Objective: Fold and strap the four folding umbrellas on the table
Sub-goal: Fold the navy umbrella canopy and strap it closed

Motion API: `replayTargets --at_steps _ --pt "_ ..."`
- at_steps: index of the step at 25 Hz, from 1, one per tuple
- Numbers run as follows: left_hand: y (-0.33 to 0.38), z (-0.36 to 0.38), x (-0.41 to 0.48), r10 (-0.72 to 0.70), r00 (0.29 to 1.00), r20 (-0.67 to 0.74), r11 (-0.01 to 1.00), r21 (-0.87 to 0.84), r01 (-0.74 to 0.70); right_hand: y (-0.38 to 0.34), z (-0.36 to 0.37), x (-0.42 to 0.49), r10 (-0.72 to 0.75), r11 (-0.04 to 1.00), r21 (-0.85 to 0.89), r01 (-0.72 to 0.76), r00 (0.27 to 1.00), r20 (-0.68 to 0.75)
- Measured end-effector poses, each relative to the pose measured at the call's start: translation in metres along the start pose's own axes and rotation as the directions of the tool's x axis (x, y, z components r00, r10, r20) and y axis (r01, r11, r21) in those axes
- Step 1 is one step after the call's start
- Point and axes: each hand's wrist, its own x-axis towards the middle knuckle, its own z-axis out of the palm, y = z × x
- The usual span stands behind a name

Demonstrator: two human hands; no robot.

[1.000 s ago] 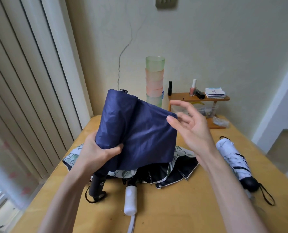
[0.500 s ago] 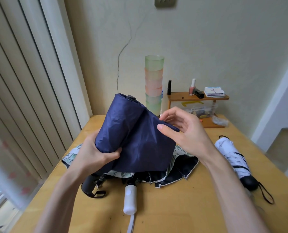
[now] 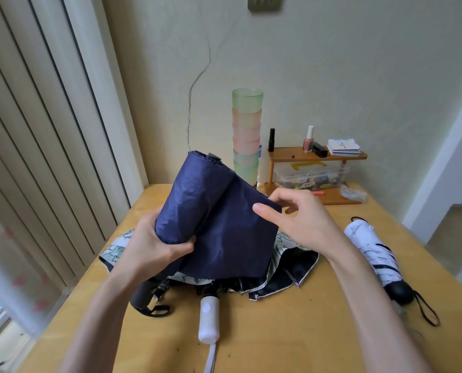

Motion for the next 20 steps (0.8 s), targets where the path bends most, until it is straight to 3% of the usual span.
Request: replayTargets --at_steps 3,11,15,20 --pt "0.0 0.002 0.0 0.003 1.0 -0.005 1.0 0.015 -0.003 0.004 -0.004 0.0 0.017 1.0 -0.021 -0.018 1.0 -0.02" --pt "-0.008 -0.003 0.003 -0.019 1.0 -0.008 1.0 0.008 0.019 0.009 -0.014 -0.002 0.024 0.979 0.2 -0.021 1.0 -0.014" --pt "-0.009 -0.002 0.003 -0.04 0.999 -0.012 0.999 0.013 0.04 0.01 -0.014 -0.001 0.014 0.981 0.195 -0.023 0.999 0.045" --pt "-0.004 -0.002 0.001 -0.072 0.997 0.009 0.996 -0.046 0.073 0.007 -0.019 -0.001 0.003 0.998 0.069 -0.005 1.0 0.025"
